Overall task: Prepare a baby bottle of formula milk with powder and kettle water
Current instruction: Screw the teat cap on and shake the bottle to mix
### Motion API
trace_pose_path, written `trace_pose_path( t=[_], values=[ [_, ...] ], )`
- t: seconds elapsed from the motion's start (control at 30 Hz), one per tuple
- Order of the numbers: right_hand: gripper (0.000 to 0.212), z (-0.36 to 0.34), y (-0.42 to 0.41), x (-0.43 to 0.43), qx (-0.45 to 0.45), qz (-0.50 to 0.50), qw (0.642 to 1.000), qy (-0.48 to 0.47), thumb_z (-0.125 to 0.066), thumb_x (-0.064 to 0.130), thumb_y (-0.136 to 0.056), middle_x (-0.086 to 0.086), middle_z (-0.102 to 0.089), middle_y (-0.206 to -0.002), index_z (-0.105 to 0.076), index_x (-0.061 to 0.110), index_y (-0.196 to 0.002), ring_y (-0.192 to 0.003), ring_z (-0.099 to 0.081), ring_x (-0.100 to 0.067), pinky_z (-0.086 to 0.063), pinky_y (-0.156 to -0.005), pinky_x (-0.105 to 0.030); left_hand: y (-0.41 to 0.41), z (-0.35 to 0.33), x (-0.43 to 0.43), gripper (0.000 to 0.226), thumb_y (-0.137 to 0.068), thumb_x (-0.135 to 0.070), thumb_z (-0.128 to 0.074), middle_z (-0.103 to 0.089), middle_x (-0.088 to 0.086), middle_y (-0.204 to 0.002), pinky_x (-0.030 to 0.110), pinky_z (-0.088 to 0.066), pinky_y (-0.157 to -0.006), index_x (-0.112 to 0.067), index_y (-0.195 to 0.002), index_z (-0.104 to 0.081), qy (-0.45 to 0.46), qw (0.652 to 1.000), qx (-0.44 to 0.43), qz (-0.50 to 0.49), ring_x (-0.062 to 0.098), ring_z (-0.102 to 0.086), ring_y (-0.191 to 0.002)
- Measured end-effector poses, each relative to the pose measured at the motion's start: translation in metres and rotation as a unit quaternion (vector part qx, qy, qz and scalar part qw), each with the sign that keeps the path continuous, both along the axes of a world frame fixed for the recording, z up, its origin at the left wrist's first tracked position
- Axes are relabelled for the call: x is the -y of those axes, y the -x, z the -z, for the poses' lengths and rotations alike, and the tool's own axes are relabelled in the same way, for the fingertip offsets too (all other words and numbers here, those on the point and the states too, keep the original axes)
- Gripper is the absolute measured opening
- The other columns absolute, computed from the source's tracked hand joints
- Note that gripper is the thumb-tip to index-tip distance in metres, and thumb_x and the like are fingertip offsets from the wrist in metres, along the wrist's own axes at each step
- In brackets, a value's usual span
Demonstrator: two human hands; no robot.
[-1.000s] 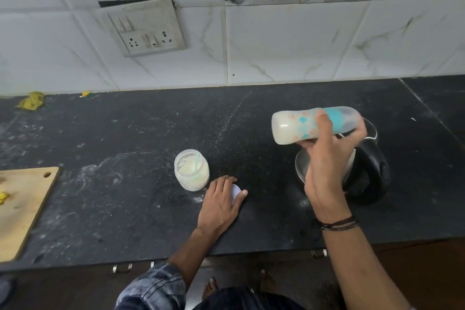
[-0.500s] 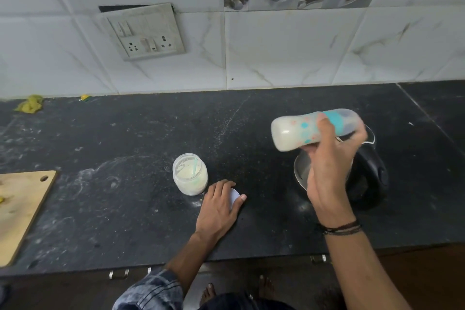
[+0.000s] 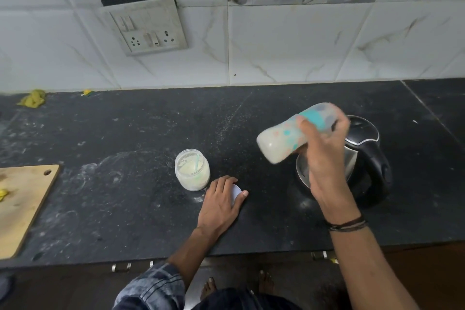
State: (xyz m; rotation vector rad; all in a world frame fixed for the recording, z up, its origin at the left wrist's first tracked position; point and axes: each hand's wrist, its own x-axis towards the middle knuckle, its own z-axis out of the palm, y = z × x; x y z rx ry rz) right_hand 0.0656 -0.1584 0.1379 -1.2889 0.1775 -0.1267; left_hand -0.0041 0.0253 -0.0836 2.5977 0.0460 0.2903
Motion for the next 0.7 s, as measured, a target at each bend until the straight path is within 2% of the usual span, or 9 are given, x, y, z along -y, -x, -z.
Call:
trace_pose_path(
  t=[0.07,0.1,0.17,0.23,0.37,0.47,0.53,0.63,0.7],
  values=[
    [0.059,-0.002,-0.0023,0.0001,0.013,0.052,0.998,-0.024,-0.07,0.013,-0.095,0.002,-0.061,-0.117,-0.034,0.023,-0.141,-0.091,-0.073,-0.006,-0.06,-0.066,-0.029,-0.0007,0.0011,0.0004,0.055,-0.103,-0.064,-0.037,-0.056,-0.005,-0.135,0.03,-0.038,-0.108,-0.021,-0.132,-0.056,-0.001,1.0,-0.001,-0.001,0.015,-0.048,-0.123],
    [0.058,-0.0029,-0.0024,-0.0016,0.014,0.046,0.999,-0.019,-0.07,0.014,-0.095,-0.001,-0.061,-0.12,-0.034,0.024,-0.14,-0.093,-0.073,-0.009,-0.061,-0.065,-0.03,-0.0011,0.0017,0.0001,0.056,-0.103,-0.065,-0.036,-0.056,-0.005,-0.134,0.03,-0.039,-0.108,-0.021,-0.132,-0.056,-0.002,1.0,0.0,0.0,0.015,-0.048,-0.123],
    [0.056,0.0019,-0.0023,-0.0046,0.005,-0.029,0.998,0.046,-0.073,0.011,-0.092,-0.004,-0.063,-0.118,-0.039,0.026,-0.134,-0.091,-0.073,-0.012,-0.059,-0.06,-0.03,-0.0013,0.0032,-0.001,0.057,-0.103,-0.066,-0.034,-0.056,-0.005,-0.134,0.031,-0.04,-0.109,-0.021,-0.131,-0.056,-0.004,1.0,0.004,0.001,0.015,-0.049,-0.122],
    [0.056,0.0021,-0.0014,-0.0036,0.012,-0.047,0.997,0.053,-0.073,0.008,-0.091,-0.001,-0.064,-0.112,-0.04,0.026,-0.133,-0.088,-0.072,-0.008,-0.057,-0.06,-0.028,-0.001,0.0039,-0.0009,0.056,-0.103,-0.065,-0.034,-0.056,-0.004,-0.133,0.032,-0.041,-0.109,-0.021,-0.131,-0.056,-0.004,1.0,0.004,0.0,0.015,-0.049,-0.122],
    [0.054,-0.0029,-0.003,-0.004,0.026,0.053,0.998,-0.03,-0.069,0.012,-0.096,-0.001,-0.061,-0.118,-0.036,0.026,-0.136,-0.094,-0.072,-0.009,-0.059,-0.063,-0.031,-0.0013,0.0025,0.0003,0.056,-0.103,-0.064,-0.036,-0.057,-0.003,-0.133,0.032,-0.041,-0.108,-0.02,-0.131,-0.057,-0.009,1.0,0.009,-0.003,0.015,-0.049,-0.121],
    [0.058,0.0039,0.0002,-0.0077,0.003,-0.062,0.996,0.067,-0.075,0.013,-0.091,-0.002,-0.063,-0.117,-0.04,0.029,-0.134,-0.101,-0.073,-0.018,-0.057,-0.06,-0.029,-0.0007,0.0021,-0.0009,0.055,-0.103,-0.063,-0.037,-0.057,-0.003,-0.133,0.032,-0.041,-0.107,-0.019,-0.131,-0.057,-0.007,1.0,0.009,0.001,0.016,-0.05,-0.121],
    [0.058,0.0016,0.0032,-0.0062,0.015,-0.051,0.997,0.053,-0.073,0.009,-0.091,0.002,-0.063,-0.111,-0.04,0.027,-0.135,-0.093,-0.073,-0.01,-0.057,-0.063,-0.027,0.0,0.002,-0.0004,0.056,-0.103,-0.064,-0.036,-0.056,-0.004,-0.133,0.032,-0.041,-0.107,-0.02,-0.131,-0.056,-0.003,1.0,0.005,-0.001,0.016,-0.05,-0.121],
    [0.059,-0.0023,0.0012,-0.0028,0.028,0.04,0.999,-0.011,-0.069,0.011,-0.095,0.001,-0.061,-0.117,-0.034,0.023,-0.141,-0.09,-0.072,-0.004,-0.06,-0.066,-0.03,-0.0006,0.0019,0.0011,0.055,-0.104,-0.063,-0.036,-0.058,-0.003,-0.131,0.032,-0.042,-0.106,-0.019,-0.13,-0.057,-0.01,1.0,0.009,-0.004,0.017,-0.051,-0.119],
    [0.057,-0.0029,0.0023,-0.0048,0.019,-0.01,0.999,0.026,-0.07,0.011,-0.095,0.001,-0.061,-0.116,-0.036,0.026,-0.137,-0.092,-0.072,-0.008,-0.06,-0.063,-0.03,-0.0006,0.002,0.0006,0.054,-0.104,-0.062,-0.037,-0.058,-0.002,-0.131,0.032,-0.041,-0.106,-0.019,-0.13,-0.057,-0.012,1.0,0.013,-0.001,0.017,-0.051,-0.119]
  ],
)
